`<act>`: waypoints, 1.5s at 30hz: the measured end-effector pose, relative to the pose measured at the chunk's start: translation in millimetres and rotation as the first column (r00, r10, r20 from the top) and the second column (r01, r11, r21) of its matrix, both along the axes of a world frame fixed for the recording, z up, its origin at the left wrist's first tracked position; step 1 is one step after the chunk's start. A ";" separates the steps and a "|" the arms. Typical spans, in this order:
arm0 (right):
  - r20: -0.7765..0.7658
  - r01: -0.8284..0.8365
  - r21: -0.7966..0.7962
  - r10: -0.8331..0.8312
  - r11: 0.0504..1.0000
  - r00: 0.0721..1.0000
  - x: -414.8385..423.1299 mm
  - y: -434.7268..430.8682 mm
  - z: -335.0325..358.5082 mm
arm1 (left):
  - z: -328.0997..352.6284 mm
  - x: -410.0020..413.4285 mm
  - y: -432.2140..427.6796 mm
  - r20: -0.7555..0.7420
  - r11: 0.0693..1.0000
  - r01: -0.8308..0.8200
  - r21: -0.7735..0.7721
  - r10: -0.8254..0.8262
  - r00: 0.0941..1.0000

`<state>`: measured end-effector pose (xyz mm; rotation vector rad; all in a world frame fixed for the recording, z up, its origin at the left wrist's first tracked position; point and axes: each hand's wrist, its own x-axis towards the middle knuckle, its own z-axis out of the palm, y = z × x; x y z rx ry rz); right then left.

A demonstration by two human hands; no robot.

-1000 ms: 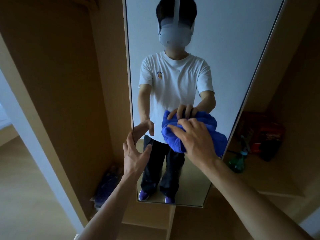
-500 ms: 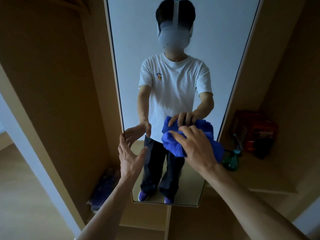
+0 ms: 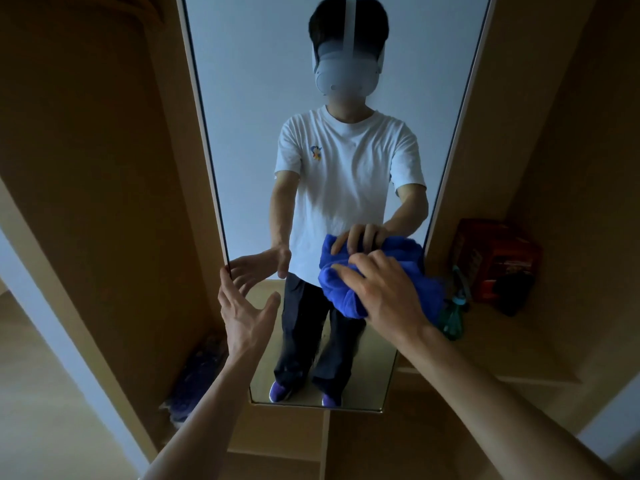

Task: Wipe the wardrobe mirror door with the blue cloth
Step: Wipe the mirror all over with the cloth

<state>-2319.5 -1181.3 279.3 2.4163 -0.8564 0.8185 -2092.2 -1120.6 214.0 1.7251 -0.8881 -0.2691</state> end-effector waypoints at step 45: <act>0.592 -0.039 0.400 -0.226 0.916 0.774 -59.9 -1.9 -49.2 | 2.6 10.1 5.5 -0.011 0.999 0.027 0.016 -0.027 1.000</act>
